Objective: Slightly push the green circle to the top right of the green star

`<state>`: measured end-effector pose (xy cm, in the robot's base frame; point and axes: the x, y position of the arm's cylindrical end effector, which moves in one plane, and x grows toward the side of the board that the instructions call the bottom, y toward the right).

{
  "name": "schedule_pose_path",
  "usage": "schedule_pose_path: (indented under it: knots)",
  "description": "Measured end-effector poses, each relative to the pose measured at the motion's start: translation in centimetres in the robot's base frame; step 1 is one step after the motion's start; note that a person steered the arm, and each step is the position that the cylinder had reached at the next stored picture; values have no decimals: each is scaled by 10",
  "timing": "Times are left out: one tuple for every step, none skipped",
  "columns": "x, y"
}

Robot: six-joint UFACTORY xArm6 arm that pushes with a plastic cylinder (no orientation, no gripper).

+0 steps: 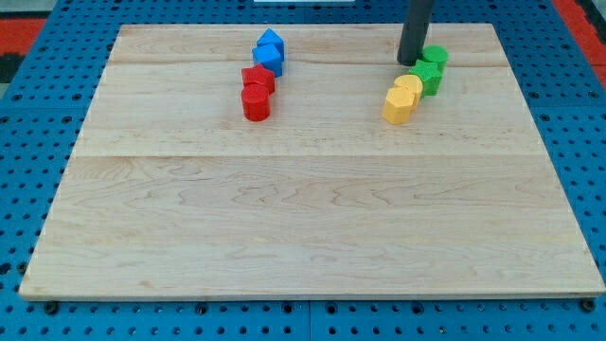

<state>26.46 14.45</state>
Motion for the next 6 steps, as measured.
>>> schedule_pose_path:
  knots:
    - [-26,0]
    - [-31,9]
    - [-15,10]
    - [7,10]
    - [-4,10]
    - [-31,10]
